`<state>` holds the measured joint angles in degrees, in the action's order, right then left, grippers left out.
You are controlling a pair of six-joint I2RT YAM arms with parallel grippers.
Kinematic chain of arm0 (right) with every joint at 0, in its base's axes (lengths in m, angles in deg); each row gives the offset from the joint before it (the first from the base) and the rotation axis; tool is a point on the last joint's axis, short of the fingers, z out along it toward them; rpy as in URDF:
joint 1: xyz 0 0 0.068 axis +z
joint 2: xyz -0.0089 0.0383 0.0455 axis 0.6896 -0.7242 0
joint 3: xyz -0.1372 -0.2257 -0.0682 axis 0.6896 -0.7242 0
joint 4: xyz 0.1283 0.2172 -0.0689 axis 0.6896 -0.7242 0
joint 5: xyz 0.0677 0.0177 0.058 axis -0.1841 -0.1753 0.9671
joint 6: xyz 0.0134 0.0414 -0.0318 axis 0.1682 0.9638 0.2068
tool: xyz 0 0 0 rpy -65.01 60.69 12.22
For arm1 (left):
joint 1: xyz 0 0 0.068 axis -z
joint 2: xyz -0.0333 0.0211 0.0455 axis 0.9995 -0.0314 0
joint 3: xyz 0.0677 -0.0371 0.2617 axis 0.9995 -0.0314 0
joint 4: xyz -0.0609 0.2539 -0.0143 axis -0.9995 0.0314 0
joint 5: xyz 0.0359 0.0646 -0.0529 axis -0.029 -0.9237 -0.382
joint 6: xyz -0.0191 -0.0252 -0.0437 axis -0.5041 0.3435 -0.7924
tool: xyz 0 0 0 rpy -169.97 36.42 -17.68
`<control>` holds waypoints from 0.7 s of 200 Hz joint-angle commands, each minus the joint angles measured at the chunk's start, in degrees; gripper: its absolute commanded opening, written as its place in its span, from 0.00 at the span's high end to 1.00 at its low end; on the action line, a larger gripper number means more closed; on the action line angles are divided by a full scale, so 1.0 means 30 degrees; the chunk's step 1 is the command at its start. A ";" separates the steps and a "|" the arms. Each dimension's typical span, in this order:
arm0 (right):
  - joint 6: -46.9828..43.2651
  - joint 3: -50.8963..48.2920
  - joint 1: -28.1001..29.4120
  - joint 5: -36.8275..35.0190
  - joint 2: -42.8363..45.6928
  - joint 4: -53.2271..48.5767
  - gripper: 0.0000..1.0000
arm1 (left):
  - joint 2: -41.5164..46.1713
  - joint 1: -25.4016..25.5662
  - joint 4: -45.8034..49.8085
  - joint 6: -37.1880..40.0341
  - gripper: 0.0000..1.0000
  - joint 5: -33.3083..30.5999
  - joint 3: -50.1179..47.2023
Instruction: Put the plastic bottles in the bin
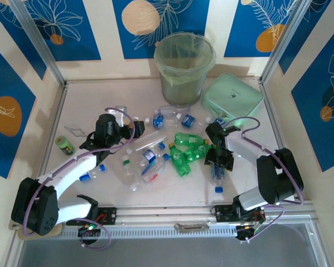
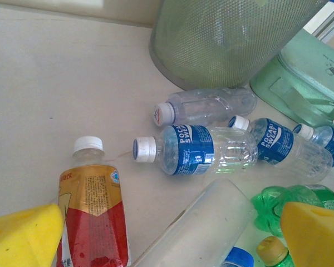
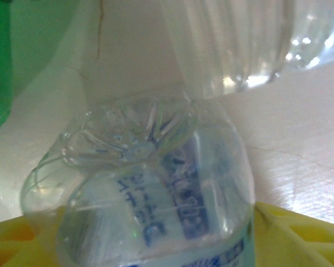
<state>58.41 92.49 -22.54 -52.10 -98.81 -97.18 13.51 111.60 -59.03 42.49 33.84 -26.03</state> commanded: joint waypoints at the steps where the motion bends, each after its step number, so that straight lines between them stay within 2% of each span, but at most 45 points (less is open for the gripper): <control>1: 0.0068 0.0219 0.0209 0.0212 0.0044 0.0064 0.36 | 0.0512 0.0038 -0.0183 0.0181 0.00 -0.0814 -0.0189; 27: 0.0040 0.0159 0.0217 0.0226 0.0581 -0.0131 0.44 | 0.0987 -0.0143 -0.0628 -0.0497 0.00 -0.1364 -0.0710; 72: -0.0455 0.1612 0.0100 0.0878 0.2567 -0.1117 0.47 | 0.1781 -0.1367 -0.1759 -0.2693 0.00 -0.1436 -0.1803; 111: -0.1467 0.4806 -0.0882 0.2867 0.3941 -0.0434 0.47 | 0.1825 -0.2725 -0.2338 -0.4637 0.00 -0.0706 -0.2643; 140: -0.2147 0.8345 -0.1595 0.4741 0.3087 0.1655 0.48 | 0.1447 -0.3580 -0.2560 -0.5580 0.00 0.0587 -0.2893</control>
<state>54.80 110.22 -26.10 -44.67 -88.30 -97.55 18.18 102.64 -64.45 29.77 31.81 -33.96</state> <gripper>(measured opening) 0.529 0.996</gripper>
